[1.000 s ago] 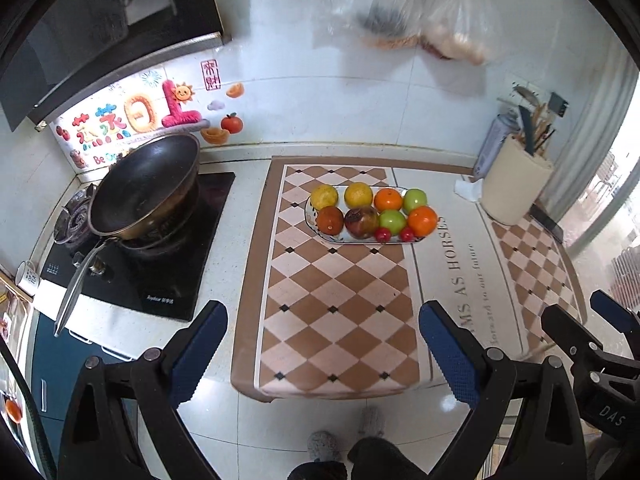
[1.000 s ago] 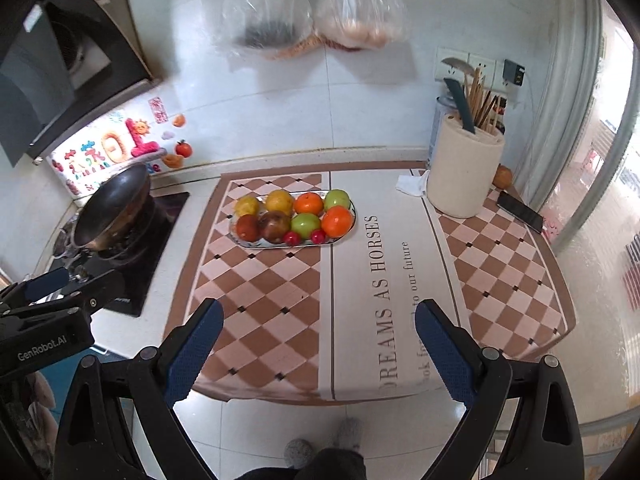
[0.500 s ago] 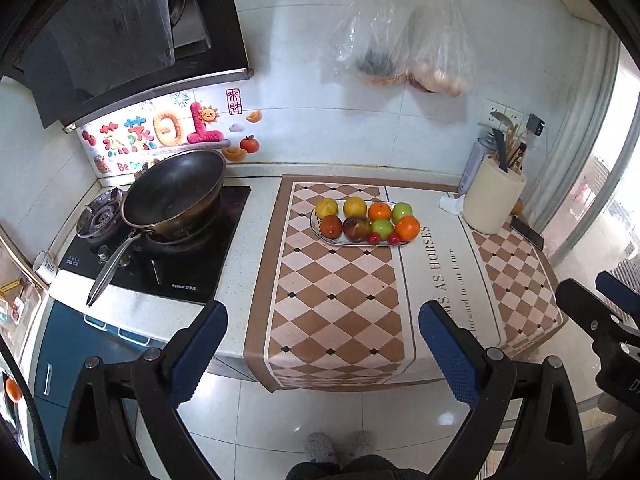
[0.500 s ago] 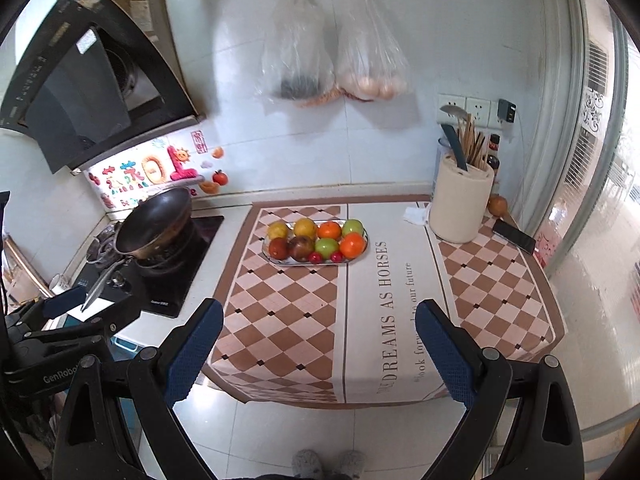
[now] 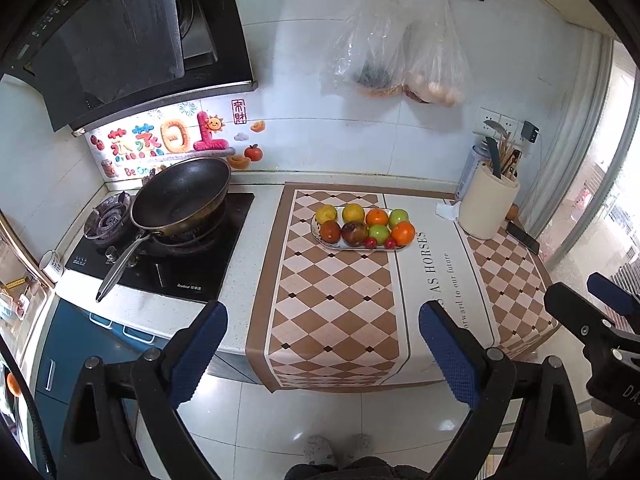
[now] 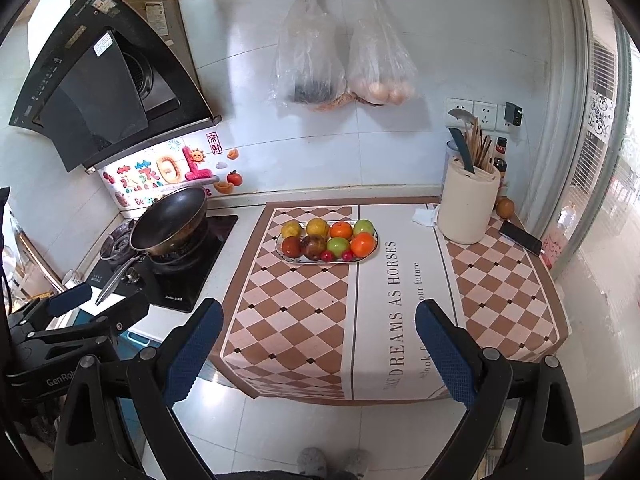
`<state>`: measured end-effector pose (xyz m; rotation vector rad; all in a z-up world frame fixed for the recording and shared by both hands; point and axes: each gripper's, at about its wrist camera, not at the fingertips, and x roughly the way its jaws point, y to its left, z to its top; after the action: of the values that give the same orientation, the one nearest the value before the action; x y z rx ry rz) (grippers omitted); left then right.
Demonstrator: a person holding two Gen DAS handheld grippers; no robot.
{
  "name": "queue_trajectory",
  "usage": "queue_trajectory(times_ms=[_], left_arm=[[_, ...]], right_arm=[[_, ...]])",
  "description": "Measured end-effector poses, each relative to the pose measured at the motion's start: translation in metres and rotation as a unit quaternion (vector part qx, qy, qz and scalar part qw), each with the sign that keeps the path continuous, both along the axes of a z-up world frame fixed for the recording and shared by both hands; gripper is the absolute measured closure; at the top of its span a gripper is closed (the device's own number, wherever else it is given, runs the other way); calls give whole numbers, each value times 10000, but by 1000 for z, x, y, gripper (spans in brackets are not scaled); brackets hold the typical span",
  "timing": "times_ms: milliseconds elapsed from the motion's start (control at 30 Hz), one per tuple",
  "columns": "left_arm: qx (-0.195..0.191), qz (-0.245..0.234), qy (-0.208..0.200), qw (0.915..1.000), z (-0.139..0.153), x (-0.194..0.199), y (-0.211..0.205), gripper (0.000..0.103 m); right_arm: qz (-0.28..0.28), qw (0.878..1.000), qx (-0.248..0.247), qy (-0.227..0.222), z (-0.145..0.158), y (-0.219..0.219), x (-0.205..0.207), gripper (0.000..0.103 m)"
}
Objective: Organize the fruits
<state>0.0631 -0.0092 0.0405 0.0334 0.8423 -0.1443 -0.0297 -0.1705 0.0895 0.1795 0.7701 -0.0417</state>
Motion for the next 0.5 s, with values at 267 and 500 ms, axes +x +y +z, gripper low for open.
queue_trajectory(times_ms=[267,500], left_arm=[[111,117,15,9999,-8,23,-6,5],[252,277,64,9993,-27,61,-12,5]], right_arm=[[-138,9998,-135,62,-18,-17,34,3],[-252,9993,-256,125,-40,-33,78,3]])
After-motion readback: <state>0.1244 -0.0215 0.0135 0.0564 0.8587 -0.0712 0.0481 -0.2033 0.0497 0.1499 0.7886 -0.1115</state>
